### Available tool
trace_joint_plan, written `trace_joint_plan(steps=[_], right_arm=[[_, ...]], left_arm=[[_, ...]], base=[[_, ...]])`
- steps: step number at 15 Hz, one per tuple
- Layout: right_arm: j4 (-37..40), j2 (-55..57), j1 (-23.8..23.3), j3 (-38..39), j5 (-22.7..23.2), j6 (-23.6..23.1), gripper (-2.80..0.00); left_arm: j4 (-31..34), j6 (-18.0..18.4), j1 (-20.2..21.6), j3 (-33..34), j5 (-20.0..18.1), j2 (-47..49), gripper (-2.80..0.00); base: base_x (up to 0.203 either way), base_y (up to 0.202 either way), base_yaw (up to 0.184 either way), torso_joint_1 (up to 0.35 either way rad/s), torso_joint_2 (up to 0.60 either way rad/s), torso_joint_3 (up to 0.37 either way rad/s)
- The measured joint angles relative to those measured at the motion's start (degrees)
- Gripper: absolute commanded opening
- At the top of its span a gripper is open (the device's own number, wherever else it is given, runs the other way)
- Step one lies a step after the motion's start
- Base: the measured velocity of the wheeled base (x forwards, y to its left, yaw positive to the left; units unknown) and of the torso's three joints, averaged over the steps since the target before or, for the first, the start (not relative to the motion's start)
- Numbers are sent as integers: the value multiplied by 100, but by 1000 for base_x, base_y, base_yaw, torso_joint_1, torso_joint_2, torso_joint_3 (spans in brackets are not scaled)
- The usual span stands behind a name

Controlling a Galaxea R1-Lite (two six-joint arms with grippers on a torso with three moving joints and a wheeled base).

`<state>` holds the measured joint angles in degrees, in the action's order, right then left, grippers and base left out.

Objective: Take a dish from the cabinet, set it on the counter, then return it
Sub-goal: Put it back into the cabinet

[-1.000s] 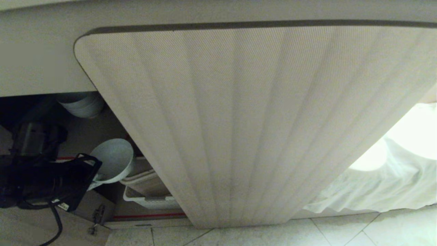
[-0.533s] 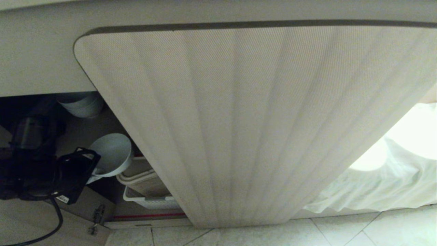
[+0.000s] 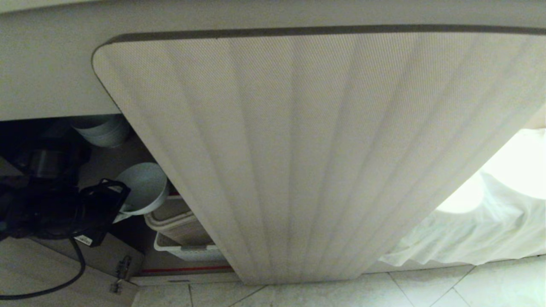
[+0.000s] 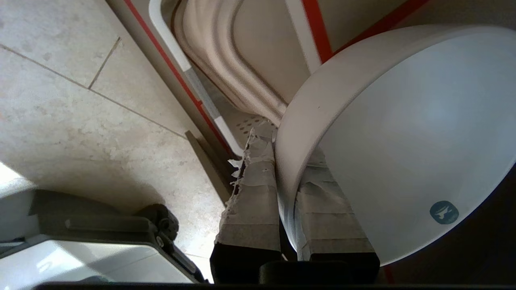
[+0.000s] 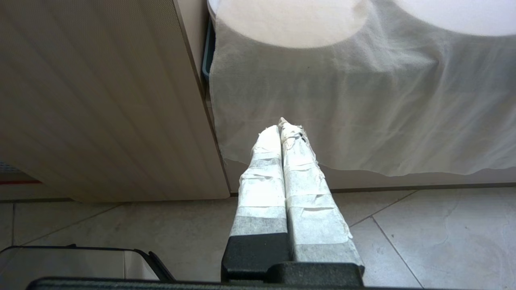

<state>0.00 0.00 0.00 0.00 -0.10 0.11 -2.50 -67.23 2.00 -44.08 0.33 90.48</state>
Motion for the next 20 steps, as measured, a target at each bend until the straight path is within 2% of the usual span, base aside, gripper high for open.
trace_joint_plan(steps=[11, 20], right_arm=[[0, 0, 0, 0, 0, -6, -280], [0, 0, 0, 0, 0, -6, -280]], left_arm=[[252, -29, 29, -489, -27, 327, -280], [373, -62, 382, -867, -88, 532, -280]], base=[[0, 0, 0, 0, 0, 0], [0, 0, 0, 0, 0, 0]])
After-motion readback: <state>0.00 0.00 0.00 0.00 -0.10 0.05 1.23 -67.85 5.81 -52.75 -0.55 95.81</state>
